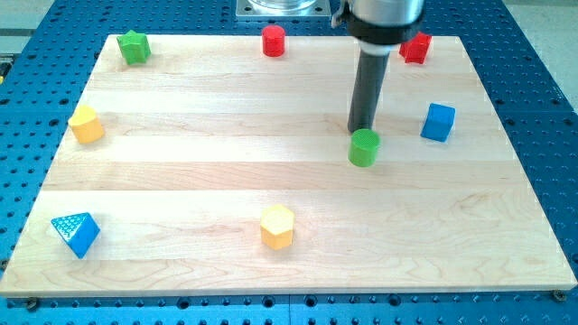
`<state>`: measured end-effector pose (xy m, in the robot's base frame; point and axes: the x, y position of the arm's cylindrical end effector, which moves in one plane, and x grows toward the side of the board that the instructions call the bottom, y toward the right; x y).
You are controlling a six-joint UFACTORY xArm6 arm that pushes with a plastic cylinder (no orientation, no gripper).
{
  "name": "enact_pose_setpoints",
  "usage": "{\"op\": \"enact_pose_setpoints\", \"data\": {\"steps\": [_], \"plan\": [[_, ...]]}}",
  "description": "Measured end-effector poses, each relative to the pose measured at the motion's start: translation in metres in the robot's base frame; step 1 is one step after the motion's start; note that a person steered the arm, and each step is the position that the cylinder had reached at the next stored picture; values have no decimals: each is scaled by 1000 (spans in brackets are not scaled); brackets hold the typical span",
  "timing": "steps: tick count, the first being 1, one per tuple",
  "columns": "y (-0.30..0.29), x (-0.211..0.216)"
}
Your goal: Move the green circle to the bottom right side of the board
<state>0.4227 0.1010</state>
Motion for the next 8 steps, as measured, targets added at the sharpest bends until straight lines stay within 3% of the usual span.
{"op": "enact_pose_setpoints", "data": {"steps": [2,6,7,8], "plan": [[6,54],[-21,112],[85,115],[76,116]]}}
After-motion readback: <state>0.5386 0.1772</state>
